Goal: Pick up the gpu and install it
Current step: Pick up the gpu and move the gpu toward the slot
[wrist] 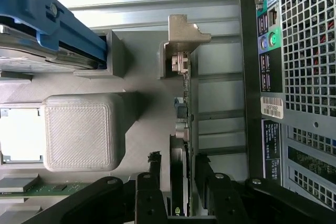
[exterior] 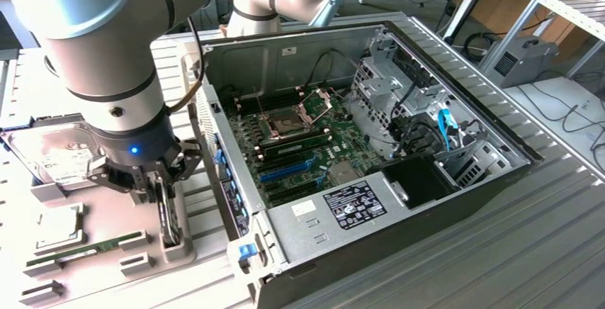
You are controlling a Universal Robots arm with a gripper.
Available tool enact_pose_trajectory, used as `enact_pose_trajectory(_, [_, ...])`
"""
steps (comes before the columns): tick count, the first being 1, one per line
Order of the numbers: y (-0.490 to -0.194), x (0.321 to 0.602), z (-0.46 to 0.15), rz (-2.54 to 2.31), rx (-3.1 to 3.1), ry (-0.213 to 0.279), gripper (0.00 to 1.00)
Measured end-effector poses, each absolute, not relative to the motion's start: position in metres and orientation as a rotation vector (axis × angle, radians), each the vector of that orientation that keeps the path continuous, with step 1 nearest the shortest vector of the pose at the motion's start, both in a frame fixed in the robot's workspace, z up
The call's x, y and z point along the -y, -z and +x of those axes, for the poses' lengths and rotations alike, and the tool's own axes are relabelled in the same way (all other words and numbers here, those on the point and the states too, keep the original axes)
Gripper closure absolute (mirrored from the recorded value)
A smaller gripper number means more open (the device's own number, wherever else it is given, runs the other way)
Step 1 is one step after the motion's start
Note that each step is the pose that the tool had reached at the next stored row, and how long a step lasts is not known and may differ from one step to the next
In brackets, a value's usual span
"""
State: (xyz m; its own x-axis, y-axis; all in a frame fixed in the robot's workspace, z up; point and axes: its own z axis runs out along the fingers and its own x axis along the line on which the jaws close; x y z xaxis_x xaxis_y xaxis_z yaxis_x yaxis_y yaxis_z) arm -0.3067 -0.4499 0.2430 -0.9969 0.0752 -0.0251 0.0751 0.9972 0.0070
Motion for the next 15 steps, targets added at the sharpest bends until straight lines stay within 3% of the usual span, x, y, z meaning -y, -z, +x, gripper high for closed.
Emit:
enact_pose_trajectory(2, [-0.243,0.4499,-0.3067,0.117,-3.114,-0.009,0.74])
enact_pose_trajectory(15, [-0.2432,0.4499,-0.3066,0.117,-3.114,-0.006,0.74])
